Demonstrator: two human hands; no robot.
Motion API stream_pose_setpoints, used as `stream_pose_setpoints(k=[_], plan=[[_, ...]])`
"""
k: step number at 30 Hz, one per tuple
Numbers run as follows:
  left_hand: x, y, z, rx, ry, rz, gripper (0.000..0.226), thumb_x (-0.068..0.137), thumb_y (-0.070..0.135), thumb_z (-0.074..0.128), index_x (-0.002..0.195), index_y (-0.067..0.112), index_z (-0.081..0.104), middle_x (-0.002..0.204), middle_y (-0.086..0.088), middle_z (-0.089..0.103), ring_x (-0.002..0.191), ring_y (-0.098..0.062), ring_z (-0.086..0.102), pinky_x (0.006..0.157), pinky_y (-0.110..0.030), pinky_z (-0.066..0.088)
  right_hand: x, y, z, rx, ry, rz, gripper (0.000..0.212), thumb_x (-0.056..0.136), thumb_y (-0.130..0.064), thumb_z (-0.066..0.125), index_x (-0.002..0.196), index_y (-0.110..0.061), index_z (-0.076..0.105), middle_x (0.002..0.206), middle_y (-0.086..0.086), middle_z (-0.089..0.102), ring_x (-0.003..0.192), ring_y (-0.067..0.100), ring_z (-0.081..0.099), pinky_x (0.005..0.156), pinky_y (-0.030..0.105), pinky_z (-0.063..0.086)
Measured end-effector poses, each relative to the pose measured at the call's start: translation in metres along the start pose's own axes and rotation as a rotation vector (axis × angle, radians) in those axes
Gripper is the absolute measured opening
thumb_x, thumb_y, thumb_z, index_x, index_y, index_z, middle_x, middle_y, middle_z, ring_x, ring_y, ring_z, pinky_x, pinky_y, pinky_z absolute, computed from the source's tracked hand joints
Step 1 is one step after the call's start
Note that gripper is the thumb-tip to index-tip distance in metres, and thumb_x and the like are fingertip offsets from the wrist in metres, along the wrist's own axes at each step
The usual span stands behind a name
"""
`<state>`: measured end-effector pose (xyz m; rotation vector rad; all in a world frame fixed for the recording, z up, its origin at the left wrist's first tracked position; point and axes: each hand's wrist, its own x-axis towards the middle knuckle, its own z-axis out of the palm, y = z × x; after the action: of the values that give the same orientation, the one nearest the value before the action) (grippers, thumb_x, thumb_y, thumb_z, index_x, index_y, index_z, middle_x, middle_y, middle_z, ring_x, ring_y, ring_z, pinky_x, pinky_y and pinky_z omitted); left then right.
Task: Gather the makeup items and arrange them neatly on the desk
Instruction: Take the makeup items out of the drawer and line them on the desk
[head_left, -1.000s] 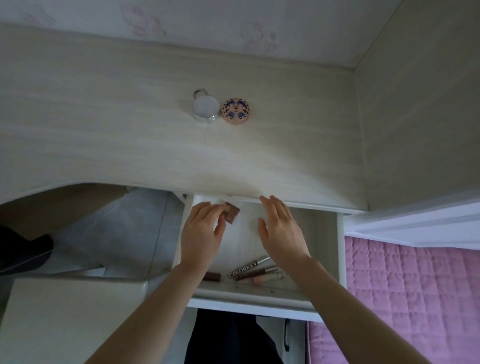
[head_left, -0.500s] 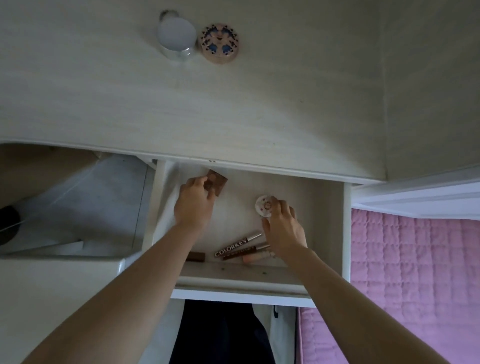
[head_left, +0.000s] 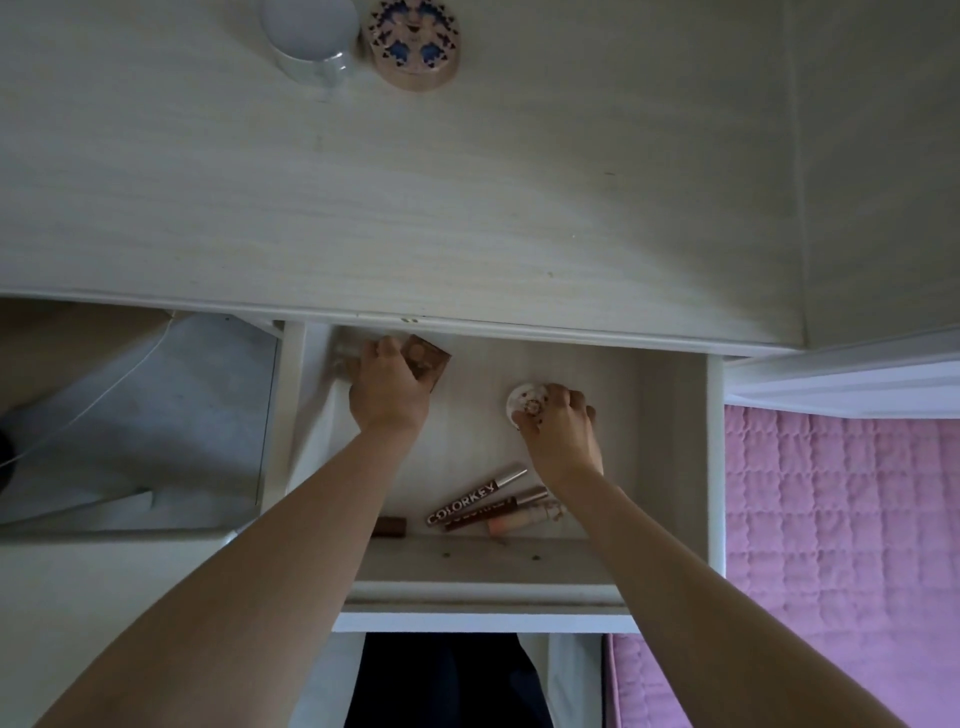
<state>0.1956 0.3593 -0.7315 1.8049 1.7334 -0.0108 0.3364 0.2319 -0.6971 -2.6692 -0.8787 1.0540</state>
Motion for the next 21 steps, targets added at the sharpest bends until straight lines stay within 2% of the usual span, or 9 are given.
stream_pose_setpoints(k=[3, 6, 9, 12, 15, 18, 20, 21], plan=[[-0.006, 0.001, 0.002, -0.029, 0.008, 0.028, 0.047, 0.076, 0.03, 0.075, 0.111, 0.009, 0.05, 0.116, -0.012, 0.053, 0.107, -0.034, 0.052, 0.076, -0.045, 0.05, -0.006, -0.003, 0.005, 0.052, 0.014, -0.06, 0.05, 0.091, -0.027, 0.058, 0.133, -0.011, 0.035, 0.132, 0.013, 0.045, 0.121, 0.03, 0.039, 0.092, 0.042, 0.043], [-0.018, -0.001, 0.004, -0.112, 0.044, 0.092, 0.046, 0.076, 0.036, 0.077, 0.101, 0.012, 0.047, 0.1, -0.009, 0.058, 0.095, -0.031, 0.055, 0.067, -0.043, 0.05, -0.014, -0.004, 0.01, 0.112, 0.029, -0.116, 0.048, 0.088, -0.017, 0.063, 0.126, -0.016, 0.033, 0.127, 0.012, 0.046, 0.114, 0.03, 0.045, 0.085, 0.04, 0.045], [-0.032, -0.006, 0.004, -0.162, 0.019, 0.131, 0.042, 0.079, 0.032, 0.075, 0.098, 0.018, 0.041, 0.091, -0.004, 0.061, 0.083, -0.026, 0.06, 0.059, -0.036, 0.047, -0.022, -0.004, 0.013, 0.179, 0.035, -0.105, 0.05, 0.084, -0.009, 0.067, 0.121, -0.019, 0.034, 0.12, 0.01, 0.042, 0.094, 0.028, 0.053, 0.073, 0.033, 0.046], [-0.045, -0.012, -0.001, -0.193, -0.025, 0.145, 0.041, 0.079, 0.026, 0.077, 0.105, 0.018, 0.046, 0.096, 0.0, 0.061, 0.084, -0.019, 0.058, 0.066, -0.033, 0.047, -0.031, -0.002, 0.011, 0.234, 0.027, -0.074, 0.052, 0.084, -0.009, 0.066, 0.126, -0.021, 0.037, 0.116, 0.005, 0.038, 0.081, 0.019, 0.05, 0.068, 0.027, 0.043], [-0.059, -0.017, -0.01, -0.284, -0.059, 0.12, 0.042, 0.077, 0.018, 0.078, 0.112, 0.018, 0.056, 0.099, 0.002, 0.065, 0.089, -0.016, 0.061, 0.073, -0.03, 0.05, -0.043, -0.002, 0.007, 0.287, 0.002, -0.057, 0.051, 0.085, -0.011, 0.067, 0.129, -0.021, 0.043, 0.114, 0.004, 0.038, 0.087, 0.019, 0.051, 0.076, 0.025, 0.044], [-0.078, -0.014, -0.027, -0.376, -0.058, 0.075, 0.037, 0.076, 0.018, 0.078, 0.109, 0.016, 0.063, 0.09, 0.006, 0.064, 0.083, -0.012, 0.06, 0.066, -0.011, 0.041, -0.059, -0.007, -0.001, 0.337, -0.006, -0.041, 0.049, 0.084, -0.014, 0.068, 0.128, -0.021, 0.047, 0.112, 0.002, 0.039, 0.09, 0.02, 0.054, 0.075, 0.019, 0.044], [-0.091, -0.009, -0.041, -0.441, -0.05, 0.029, 0.034, 0.076, 0.013, 0.077, 0.107, 0.014, 0.064, 0.086, 0.007, 0.063, 0.079, -0.011, 0.059, 0.06, -0.002, 0.037, -0.073, -0.012, -0.01, 0.373, -0.009, -0.034, 0.048, 0.084, -0.016, 0.069, 0.127, -0.022, 0.049, 0.112, 0.001, 0.04, 0.086, 0.014, 0.051, 0.063, 0.004, 0.037], [-0.097, -0.007, -0.048, -0.462, -0.043, 0.011, 0.033, 0.076, 0.011, 0.076, 0.107, 0.013, 0.065, 0.086, 0.006, 0.064, 0.078, -0.01, 0.058, 0.06, 0.0, 0.037, -0.079, -0.015, -0.014, 0.401, -0.01, -0.032, 0.047, 0.084, -0.017, 0.069, 0.126, -0.023, 0.049, 0.113, 0.001, 0.042, 0.086, 0.012, 0.05, 0.056, 0.001, 0.037]])
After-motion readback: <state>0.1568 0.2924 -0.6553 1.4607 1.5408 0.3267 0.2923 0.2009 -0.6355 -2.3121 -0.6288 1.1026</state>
